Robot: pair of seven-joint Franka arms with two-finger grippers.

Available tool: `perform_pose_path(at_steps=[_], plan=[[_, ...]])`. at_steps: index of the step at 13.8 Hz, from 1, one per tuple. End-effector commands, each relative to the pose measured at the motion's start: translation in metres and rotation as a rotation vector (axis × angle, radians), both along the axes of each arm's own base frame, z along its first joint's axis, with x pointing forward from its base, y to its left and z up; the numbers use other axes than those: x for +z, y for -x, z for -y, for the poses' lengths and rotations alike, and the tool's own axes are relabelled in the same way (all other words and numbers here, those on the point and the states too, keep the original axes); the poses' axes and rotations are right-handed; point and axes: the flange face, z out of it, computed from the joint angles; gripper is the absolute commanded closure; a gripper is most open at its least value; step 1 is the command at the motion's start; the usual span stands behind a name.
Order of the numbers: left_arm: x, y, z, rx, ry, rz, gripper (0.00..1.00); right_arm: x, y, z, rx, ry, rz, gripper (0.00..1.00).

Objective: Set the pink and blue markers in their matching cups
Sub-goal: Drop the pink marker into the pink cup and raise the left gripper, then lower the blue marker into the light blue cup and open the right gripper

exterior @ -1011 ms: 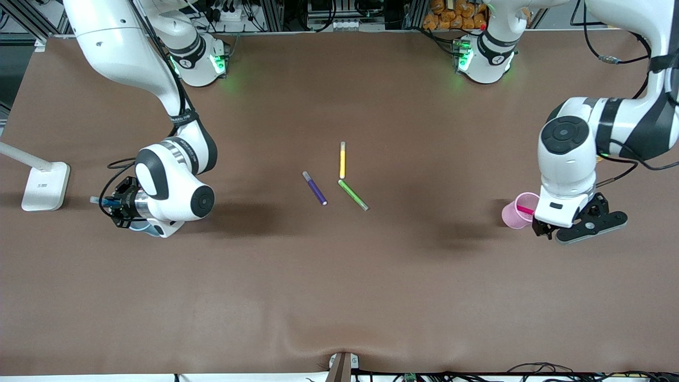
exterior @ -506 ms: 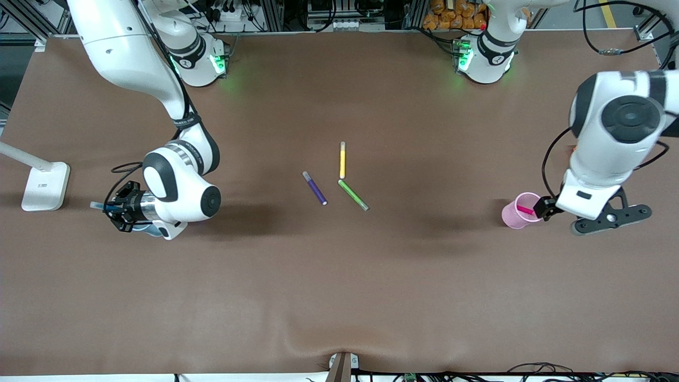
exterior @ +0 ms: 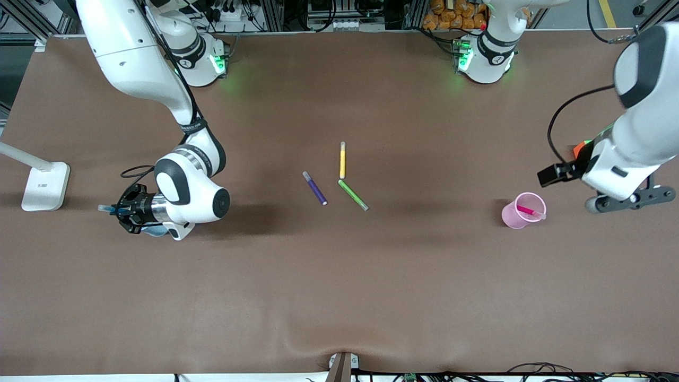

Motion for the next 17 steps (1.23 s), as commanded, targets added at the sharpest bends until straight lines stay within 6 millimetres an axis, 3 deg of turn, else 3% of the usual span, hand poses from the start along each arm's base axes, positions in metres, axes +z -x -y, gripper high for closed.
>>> perform_pose_path(at_steps=[1,2,3,6,10,12,16,17], plan=[[0.036,0.027,0.001,-0.012,0.04,-0.015,0.0,-0.004,0.001,-0.001,0.019,0.027,0.006,1.0],[0.043,0.033,0.0,-0.023,0.065,-0.014,0.0,-0.004,0.001,-0.003,0.026,0.029,0.007,0.66],[0.051,0.039,-0.011,-0.043,0.085,-0.005,0.0,-0.003,0.0,-0.004,0.034,0.038,0.008,0.01],[0.055,0.058,-0.034,-0.042,0.171,0.019,0.0,-0.003,0.0,-0.004,0.037,0.041,0.009,0.0],[0.043,0.085,-0.033,-0.067,0.149,0.067,0.0,0.003,-0.001,-0.005,0.034,0.037,0.018,0.0],[0.042,0.081,-0.035,-0.066,0.145,0.067,0.0,0.011,-0.001,-0.007,0.026,0.024,0.029,0.0],[0.055,0.061,-0.037,-0.099,0.087,0.095,0.0,0.047,0.0,-0.015,-0.051,-0.076,0.078,0.0],[0.056,0.061,-0.036,-0.12,0.087,0.096,0.0,0.061,0.001,-0.026,-0.058,-0.104,0.096,0.0]])
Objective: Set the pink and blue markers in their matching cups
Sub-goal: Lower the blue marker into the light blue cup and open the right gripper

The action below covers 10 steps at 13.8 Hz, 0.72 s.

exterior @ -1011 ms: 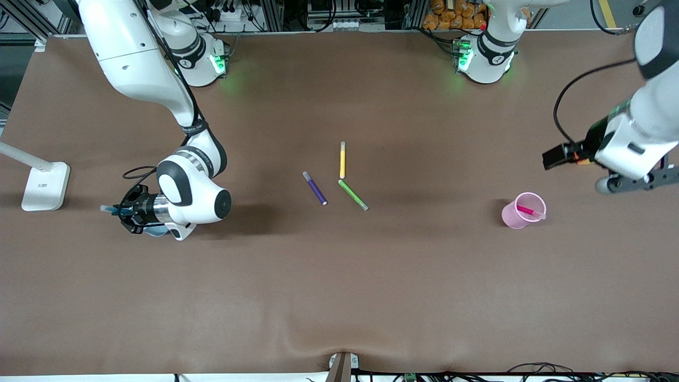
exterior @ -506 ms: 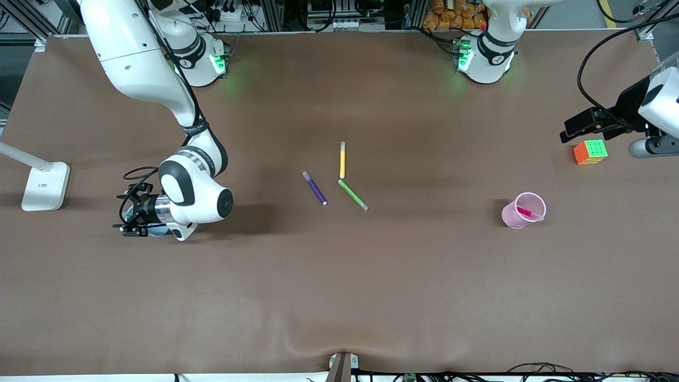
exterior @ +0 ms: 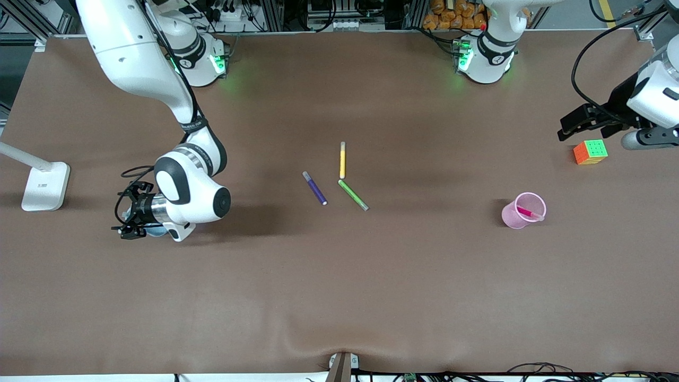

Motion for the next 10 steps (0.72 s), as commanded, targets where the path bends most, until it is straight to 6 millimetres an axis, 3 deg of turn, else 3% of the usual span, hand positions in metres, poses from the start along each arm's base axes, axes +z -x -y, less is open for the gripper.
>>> perform_pose_path(at_steps=[1,4,6,8,10], plan=[[0.006,-0.006,0.0,-0.05,-0.019,0.012,0.0,0.051,0.007,-0.024,-0.047,-0.08,0.063,0.0],[0.006,-0.007,0.001,-0.057,-0.019,0.012,0.0,0.11,-0.004,-0.037,-0.179,-0.197,0.121,0.0],[0.006,-0.007,0.001,-0.073,-0.019,0.012,0.0,0.163,-0.011,-0.039,-0.224,-0.266,0.204,0.0],[0.006,-0.007,0.0,-0.071,-0.018,0.012,0.0,0.205,-0.013,-0.033,-0.264,-0.353,0.27,0.0],[0.007,-0.007,-0.002,-0.068,-0.019,0.014,0.0,0.234,-0.019,-0.011,-0.359,-0.475,0.315,0.0]])
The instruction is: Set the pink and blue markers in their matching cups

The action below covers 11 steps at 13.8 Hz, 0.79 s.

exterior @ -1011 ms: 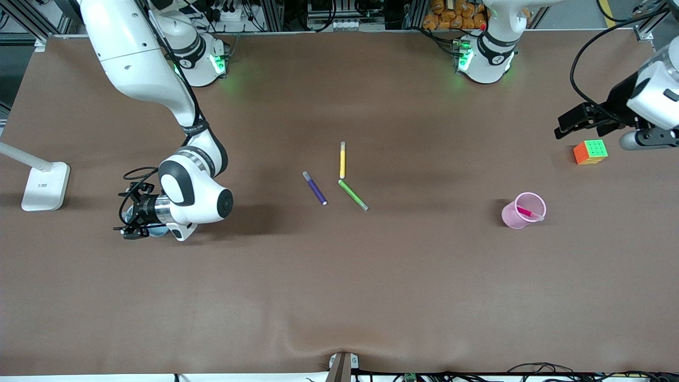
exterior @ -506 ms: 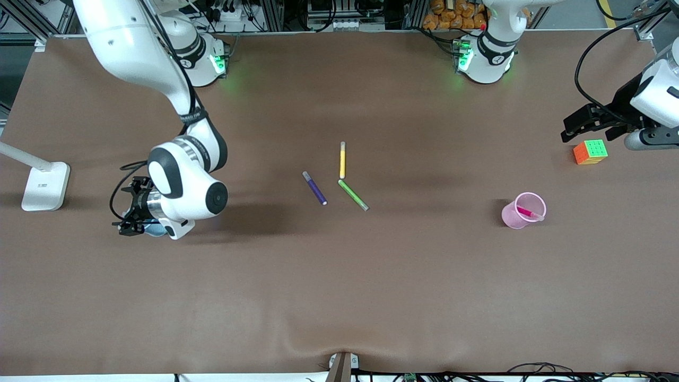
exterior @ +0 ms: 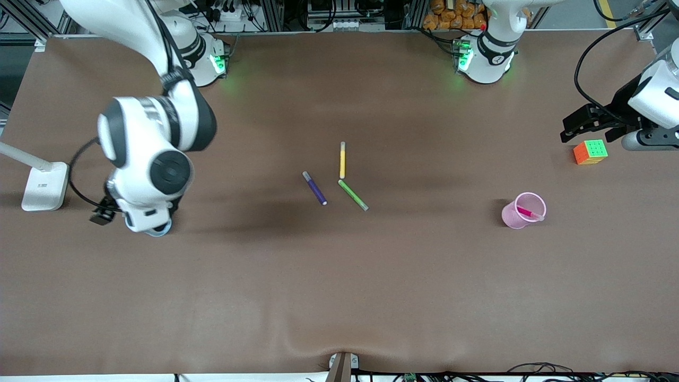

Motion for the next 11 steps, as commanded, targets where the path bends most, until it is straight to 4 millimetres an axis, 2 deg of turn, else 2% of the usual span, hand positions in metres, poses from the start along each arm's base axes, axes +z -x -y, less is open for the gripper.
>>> perform_pose_path(at_steps=[1,2,4,8,11], plan=[[0.009,-0.004,-0.005,-0.011,-0.017,0.017,0.0,0.043,-0.006,0.027,-0.119,-0.159,0.08,0.0],[0.008,-0.006,-0.008,-0.013,-0.017,0.014,0.0,0.053,-0.005,0.04,-0.186,-0.198,0.119,0.0],[0.015,-0.004,0.002,-0.025,-0.017,0.03,0.0,0.071,0.0,0.057,-0.311,-0.266,0.19,0.0],[0.023,-0.004,-0.009,-0.01,-0.038,0.043,0.0,0.11,0.013,0.099,-0.566,-0.462,0.314,0.0],[0.024,-0.003,-0.013,-0.01,-0.04,0.046,0.0,0.135,0.029,0.11,-0.722,-0.51,0.386,0.0]])
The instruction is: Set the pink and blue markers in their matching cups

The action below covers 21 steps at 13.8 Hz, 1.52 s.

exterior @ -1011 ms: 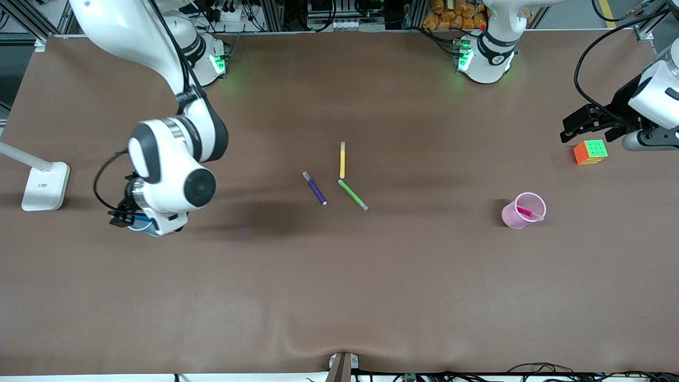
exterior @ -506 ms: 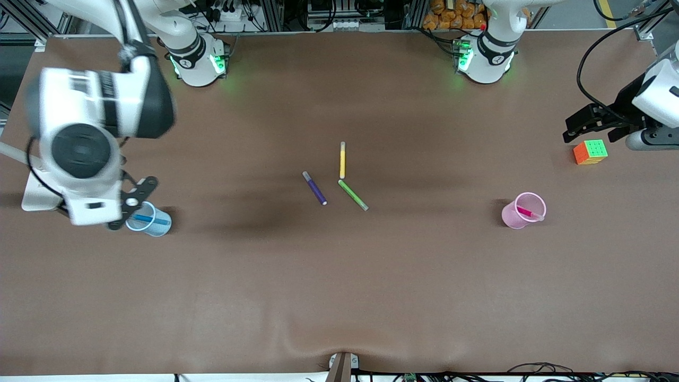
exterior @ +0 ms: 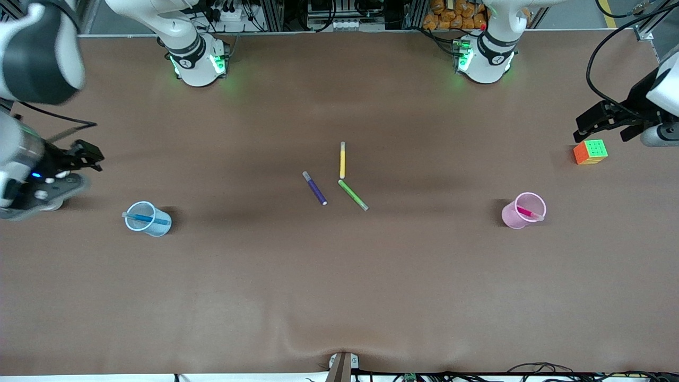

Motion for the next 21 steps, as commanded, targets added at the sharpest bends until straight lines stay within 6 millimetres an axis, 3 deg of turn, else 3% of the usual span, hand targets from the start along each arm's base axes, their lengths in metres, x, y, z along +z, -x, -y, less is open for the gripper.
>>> perform_pose_path(at_steps=[1,4,7,12,16,21], plan=[[0.005,-0.001,0.002,-0.025,-0.02,0.005,0.0,0.022,0.022,0.005,-0.139,-0.072,0.04,0.0],[0.001,-0.004,-0.001,-0.022,-0.018,-0.003,0.0,0.033,0.042,0.018,-0.257,-0.119,0.053,0.0],[0.0,-0.005,-0.004,-0.017,-0.014,-0.006,0.0,0.038,0.06,0.014,-0.342,-0.11,0.064,0.0],[0.01,-0.001,-0.003,-0.02,-0.008,0.013,0.0,0.026,0.095,0.023,-0.386,-0.147,0.089,0.0],[0.018,0.0,0.0,-0.023,-0.006,0.021,0.0,0.025,0.101,0.055,-0.462,-0.214,0.043,0.0],[0.023,0.0,-0.004,-0.014,-0.013,0.029,0.0,0.027,0.1,0.049,-0.441,-0.204,0.042,0.0]])
